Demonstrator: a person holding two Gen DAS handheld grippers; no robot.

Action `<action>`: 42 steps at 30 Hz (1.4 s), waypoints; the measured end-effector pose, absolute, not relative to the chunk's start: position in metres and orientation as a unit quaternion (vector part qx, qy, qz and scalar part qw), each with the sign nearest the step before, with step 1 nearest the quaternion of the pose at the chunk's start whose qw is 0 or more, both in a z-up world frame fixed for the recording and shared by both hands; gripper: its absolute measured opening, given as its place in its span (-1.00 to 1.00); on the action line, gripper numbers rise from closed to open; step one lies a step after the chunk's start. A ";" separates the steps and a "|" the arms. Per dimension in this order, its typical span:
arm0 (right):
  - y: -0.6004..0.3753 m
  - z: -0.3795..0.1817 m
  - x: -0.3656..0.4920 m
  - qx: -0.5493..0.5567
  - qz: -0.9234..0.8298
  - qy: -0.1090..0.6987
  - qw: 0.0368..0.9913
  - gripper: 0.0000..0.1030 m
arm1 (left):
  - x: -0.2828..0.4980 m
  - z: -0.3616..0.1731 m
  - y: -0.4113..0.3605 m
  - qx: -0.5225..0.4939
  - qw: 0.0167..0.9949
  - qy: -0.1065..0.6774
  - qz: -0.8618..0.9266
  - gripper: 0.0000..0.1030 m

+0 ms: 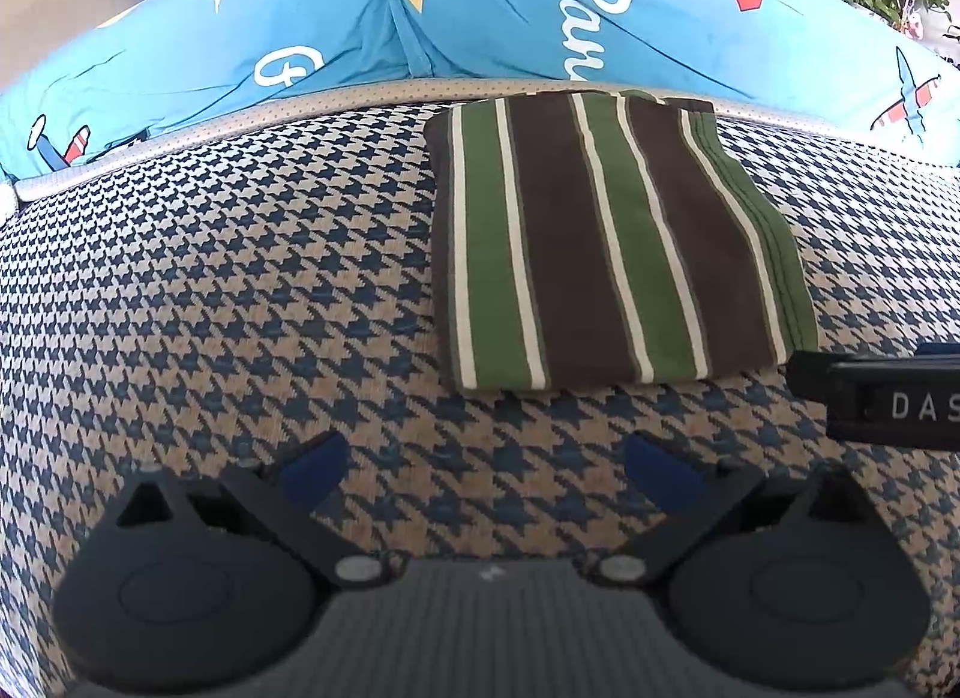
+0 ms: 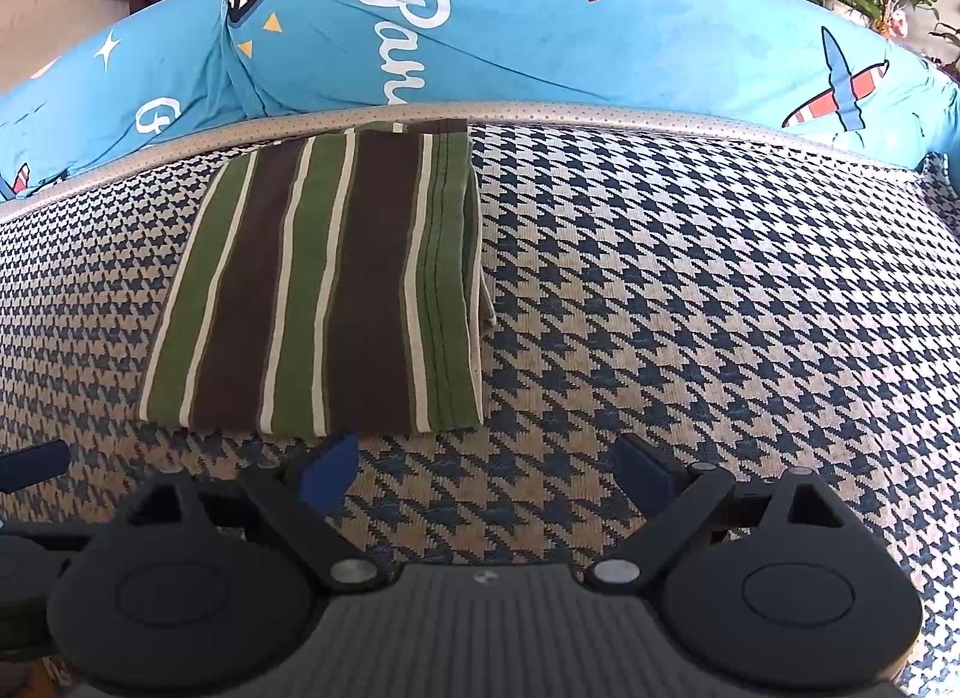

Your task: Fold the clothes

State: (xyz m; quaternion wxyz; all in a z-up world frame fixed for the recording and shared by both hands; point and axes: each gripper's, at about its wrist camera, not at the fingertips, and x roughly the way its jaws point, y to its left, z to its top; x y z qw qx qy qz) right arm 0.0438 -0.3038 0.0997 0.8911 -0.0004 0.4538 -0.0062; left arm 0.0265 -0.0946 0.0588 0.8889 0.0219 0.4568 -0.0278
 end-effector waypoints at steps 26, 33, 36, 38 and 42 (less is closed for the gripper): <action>-0.305 0.097 0.048 -0.009 0.005 0.453 0.891 0.79 | 0.031 0.034 -0.086 0.021 0.883 0.469 -0.022 1.00; -0.305 0.096 0.050 -0.012 0.009 0.454 0.891 0.79 | 0.029 0.026 -0.090 0.022 0.882 0.470 -0.025 1.00; -0.306 0.096 0.051 -0.013 0.009 0.453 0.891 0.79 | 0.025 0.027 -0.097 0.017 0.880 0.473 -0.027 1.00; -0.307 0.096 0.051 -0.014 0.010 0.453 0.891 0.79 | 0.021 0.027 -0.099 0.009 0.879 0.477 -0.028 1.00; -0.306 0.096 0.051 -0.017 0.010 0.453 0.891 0.79 | 0.017 0.020 -0.094 0.005 0.877 0.480 -0.024 1.00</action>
